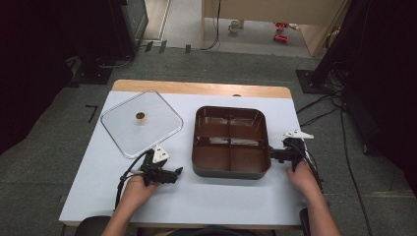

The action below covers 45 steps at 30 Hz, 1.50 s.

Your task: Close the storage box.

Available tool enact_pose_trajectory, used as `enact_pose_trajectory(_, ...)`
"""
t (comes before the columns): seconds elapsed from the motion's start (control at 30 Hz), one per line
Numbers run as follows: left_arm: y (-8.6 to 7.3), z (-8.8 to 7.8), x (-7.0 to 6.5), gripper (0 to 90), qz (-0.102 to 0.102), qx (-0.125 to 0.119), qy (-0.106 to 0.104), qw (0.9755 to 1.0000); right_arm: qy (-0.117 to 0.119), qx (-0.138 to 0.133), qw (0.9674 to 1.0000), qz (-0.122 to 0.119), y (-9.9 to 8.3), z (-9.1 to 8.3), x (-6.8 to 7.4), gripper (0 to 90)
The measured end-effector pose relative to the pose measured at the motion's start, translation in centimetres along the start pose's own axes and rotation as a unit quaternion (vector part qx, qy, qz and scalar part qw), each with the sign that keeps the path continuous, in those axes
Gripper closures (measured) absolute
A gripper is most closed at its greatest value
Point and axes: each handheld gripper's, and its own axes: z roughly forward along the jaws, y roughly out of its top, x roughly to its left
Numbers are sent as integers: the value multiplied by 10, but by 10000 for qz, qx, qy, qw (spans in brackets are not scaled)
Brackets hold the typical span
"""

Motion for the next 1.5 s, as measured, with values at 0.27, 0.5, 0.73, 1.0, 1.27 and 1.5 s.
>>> enact_pose_trajectory(0.27, 0, 0, 0, 146, -2, 0, -2, 10000, 0, 0, 10000, -1, 0, 0, 0, 112)
enact_pose_trajectory(0.5, 0, 0, 0, 146, -3, -1, -1, 10000, 0, 0, 10000, -1, 0, 0, 0, 112)
enact_pose_trajectory(0.73, 0, 0, 0, 147, -2, -3, 0, 10000, -3, 0, 10000, -1, 0, 0, 0, 113)
enact_pose_trajectory(1.0, 1, 0, -4, 148, -120, 33, 113, 9999, -3, 0, 10000, -4, 0, 0, 0, 112)
enact_pose_trajectory(1.27, 12, -3, 2, 221, -148, 413, -62, 9990, -2, -1, 10000, -2, 0, 0, 0, 112)
enact_pose_trajectory(1.5, 17, -8, 9, 323, -303, 420, -417, 9978, -3, -1, 10000, -2, 0, 0, 0, 113)
